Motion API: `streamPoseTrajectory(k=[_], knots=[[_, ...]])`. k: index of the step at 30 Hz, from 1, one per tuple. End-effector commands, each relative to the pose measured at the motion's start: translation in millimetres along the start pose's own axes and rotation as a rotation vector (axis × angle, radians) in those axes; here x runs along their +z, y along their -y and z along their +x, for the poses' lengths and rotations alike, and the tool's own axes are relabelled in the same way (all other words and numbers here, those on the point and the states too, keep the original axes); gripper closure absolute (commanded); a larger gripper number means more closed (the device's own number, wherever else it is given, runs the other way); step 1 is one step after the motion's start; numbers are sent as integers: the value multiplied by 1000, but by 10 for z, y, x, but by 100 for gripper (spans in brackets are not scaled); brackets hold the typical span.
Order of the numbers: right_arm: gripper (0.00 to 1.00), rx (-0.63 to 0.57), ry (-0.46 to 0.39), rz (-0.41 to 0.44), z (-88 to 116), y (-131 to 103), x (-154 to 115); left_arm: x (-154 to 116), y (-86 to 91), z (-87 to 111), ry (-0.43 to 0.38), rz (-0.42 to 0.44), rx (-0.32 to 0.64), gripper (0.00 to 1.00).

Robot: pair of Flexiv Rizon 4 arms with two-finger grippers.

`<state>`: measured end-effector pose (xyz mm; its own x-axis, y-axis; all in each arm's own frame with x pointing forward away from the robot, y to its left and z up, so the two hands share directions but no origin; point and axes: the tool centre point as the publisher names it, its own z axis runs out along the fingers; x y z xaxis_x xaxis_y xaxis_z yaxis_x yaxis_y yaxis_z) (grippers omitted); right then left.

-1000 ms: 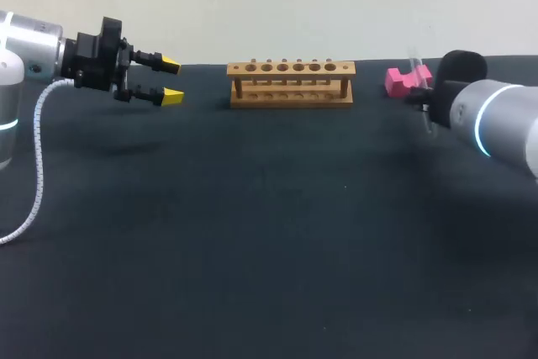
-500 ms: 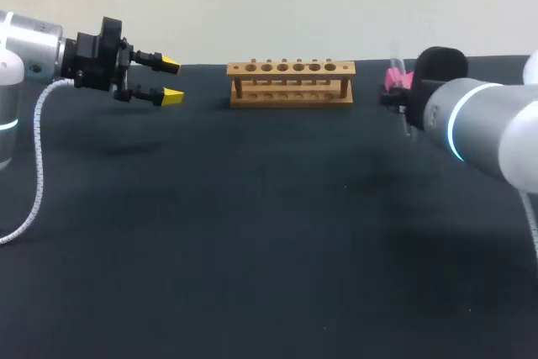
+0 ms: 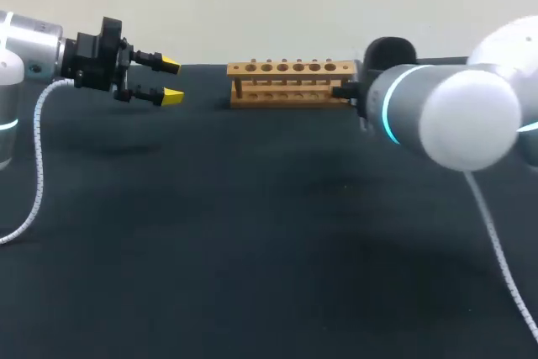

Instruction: Grasp the test tube, adjust it, and insert it.

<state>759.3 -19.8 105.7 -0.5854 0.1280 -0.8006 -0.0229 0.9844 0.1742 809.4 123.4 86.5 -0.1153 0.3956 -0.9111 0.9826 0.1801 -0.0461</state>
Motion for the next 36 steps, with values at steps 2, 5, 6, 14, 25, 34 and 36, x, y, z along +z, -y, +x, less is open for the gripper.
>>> streamPoseTrajectory(k=[2,5,6,14,25,34,36], knots=[[100,3,-3,61,26,-184,77,-1,3,8,2,-1,2,0],[100,5,-2,52,24,-269,145,-1,3,8,2,-1,2,0],[100,3,-2,48,25,-299,173,-1,3,8,2,-1,2,0],[100,11,-11,10,51,-473,399,-1,3,8,2,-1,2,0],[100,16,-23,-5,50,-524,668,-1,3,8,2,-1,2,0],[100,7,-33,-4,37,-508,749,-1,3,8,2,-1,2,0],[100,2,-42,-6,40,-509,763,-1,3,8,2,-1,2,0]])
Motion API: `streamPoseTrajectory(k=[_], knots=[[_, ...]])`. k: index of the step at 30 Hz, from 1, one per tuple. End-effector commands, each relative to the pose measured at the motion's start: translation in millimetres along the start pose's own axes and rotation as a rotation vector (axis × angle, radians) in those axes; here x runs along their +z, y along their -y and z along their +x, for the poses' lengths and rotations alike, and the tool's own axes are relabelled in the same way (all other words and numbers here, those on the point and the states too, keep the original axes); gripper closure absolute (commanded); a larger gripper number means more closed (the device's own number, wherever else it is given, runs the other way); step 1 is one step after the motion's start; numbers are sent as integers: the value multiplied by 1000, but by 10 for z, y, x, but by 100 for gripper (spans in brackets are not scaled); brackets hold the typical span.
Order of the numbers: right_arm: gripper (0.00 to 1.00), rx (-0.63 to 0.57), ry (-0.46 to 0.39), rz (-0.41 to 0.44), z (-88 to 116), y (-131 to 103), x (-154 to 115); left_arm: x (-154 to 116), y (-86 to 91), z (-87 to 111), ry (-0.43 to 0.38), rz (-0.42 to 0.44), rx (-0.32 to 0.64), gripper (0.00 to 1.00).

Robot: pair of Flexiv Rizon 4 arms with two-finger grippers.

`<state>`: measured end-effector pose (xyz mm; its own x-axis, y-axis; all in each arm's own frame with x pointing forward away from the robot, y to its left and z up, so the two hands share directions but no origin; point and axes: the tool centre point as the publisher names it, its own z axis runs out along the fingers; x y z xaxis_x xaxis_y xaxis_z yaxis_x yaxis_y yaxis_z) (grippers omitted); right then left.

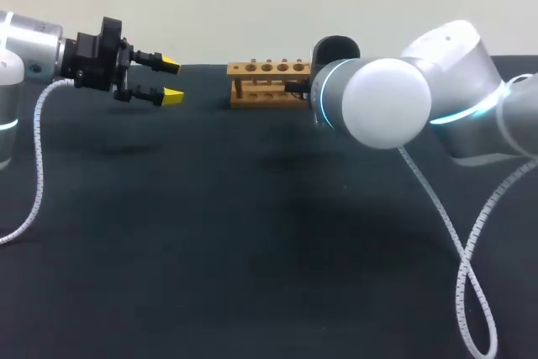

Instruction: Grasp the test tube, adjust it, and insert it.

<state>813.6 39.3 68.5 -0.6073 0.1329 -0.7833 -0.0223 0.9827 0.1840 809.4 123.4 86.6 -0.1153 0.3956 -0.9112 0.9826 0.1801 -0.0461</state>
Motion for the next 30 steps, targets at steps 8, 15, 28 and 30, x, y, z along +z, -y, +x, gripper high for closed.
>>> streamPoseTrajectory(k=[8,15,28,30], knots=[[100,15,-66,-12,36,20,115,0,3,8,2,-1,2,0],[100,2,-113,-32,48,1,181,0,3,8,2,-1,2,0],[100,-1,-281,-57,123,12,281,0,3,8,2,-1,2,0],[100,-3,-293,-61,126,14,294,0,3,8,2,-1,2,0]])
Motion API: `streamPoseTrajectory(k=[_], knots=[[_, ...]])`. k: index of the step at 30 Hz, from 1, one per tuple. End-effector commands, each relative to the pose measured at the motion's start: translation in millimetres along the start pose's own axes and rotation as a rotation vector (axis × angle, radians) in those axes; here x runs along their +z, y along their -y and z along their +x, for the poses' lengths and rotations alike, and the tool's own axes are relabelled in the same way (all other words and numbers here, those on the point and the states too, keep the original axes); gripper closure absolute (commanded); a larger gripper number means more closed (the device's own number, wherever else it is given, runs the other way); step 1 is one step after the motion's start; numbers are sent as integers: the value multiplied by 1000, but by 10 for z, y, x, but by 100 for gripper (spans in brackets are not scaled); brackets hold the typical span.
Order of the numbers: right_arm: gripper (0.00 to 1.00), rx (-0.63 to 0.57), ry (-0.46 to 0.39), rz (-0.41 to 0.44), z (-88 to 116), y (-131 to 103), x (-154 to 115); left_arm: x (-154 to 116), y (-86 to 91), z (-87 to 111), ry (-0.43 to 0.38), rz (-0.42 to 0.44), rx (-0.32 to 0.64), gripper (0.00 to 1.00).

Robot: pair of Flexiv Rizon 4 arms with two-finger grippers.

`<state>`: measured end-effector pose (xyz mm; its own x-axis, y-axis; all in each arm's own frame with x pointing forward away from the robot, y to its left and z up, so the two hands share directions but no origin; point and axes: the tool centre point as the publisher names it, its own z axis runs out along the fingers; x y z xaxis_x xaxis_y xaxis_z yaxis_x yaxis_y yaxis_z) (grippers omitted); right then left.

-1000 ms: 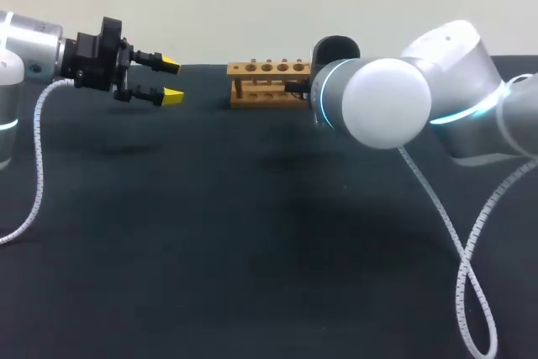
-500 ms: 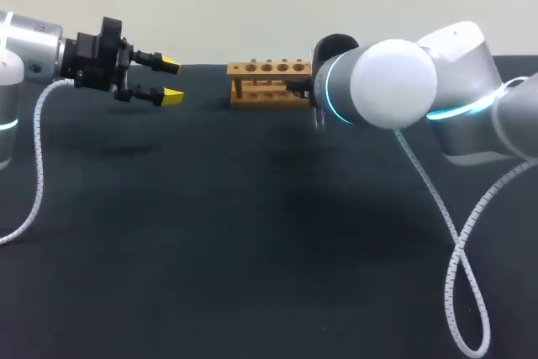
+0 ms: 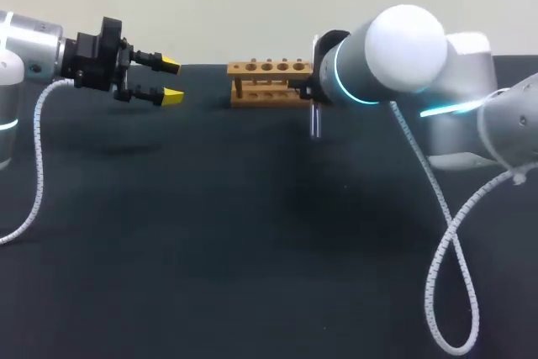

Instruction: Grasp the test tube, adjust it, and insert it.

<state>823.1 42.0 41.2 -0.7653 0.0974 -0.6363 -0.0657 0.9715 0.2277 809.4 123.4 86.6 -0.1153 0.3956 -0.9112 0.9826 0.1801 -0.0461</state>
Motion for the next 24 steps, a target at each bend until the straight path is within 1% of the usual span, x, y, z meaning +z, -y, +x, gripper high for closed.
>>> streamPoseTrajectory(k=[1,13,19,24], knots=[[100,-7,-81,1,-45,-9,47,0,3,9,2,-1,2,0],[100,-6,-134,-12,21,-16,83,0,3,9,2,-1,2,0],[100,3,-133,-8,31,13,72,0,3,9,2,-1,2,0],[100,11,-115,1,24,34,12,0,3,9,2,-1,2,0]])
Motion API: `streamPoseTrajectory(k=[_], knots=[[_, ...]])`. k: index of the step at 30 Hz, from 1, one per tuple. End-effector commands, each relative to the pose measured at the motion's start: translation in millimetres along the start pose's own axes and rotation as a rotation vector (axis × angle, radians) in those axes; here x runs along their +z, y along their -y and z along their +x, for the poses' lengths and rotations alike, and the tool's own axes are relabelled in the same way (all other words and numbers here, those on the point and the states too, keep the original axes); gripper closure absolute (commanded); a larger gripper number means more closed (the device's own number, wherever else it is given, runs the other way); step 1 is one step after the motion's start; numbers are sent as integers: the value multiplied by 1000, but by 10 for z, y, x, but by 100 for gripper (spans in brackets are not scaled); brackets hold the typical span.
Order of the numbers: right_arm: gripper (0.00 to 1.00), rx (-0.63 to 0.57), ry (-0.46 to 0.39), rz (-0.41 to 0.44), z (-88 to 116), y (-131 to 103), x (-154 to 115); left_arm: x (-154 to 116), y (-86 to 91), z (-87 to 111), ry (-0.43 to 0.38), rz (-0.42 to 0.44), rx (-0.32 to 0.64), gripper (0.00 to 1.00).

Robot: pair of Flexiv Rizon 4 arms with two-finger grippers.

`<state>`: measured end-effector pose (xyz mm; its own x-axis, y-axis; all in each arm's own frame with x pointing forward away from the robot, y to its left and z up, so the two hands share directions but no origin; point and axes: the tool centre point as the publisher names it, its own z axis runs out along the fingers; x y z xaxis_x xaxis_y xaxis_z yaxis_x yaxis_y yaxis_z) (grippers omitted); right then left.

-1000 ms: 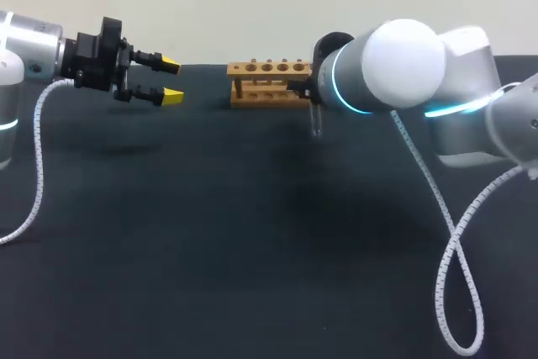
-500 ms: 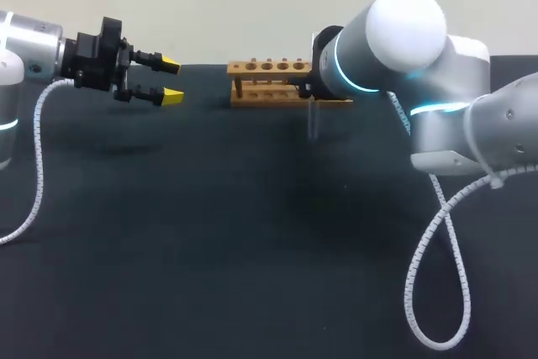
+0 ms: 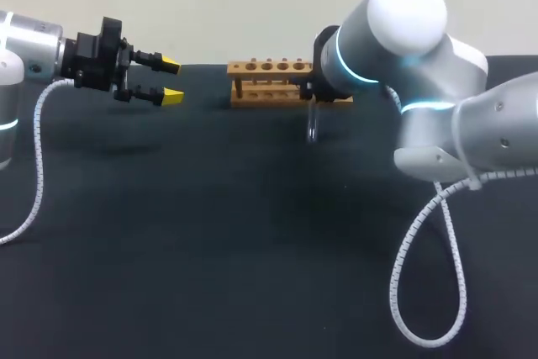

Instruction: Grasp the test tube, adjust it, and insert it.

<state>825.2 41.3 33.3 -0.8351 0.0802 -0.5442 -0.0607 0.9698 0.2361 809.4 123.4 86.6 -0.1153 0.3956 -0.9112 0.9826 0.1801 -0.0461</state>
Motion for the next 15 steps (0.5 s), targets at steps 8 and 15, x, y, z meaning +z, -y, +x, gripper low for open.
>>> streamPoseTrajectory(k=[8,15], knots=[[100,14,26,14,32,38,-197,0,3,9,2,-1,2,0],[100,20,73,12,31,47,-413,0,3,9,2,-1,2,0]])
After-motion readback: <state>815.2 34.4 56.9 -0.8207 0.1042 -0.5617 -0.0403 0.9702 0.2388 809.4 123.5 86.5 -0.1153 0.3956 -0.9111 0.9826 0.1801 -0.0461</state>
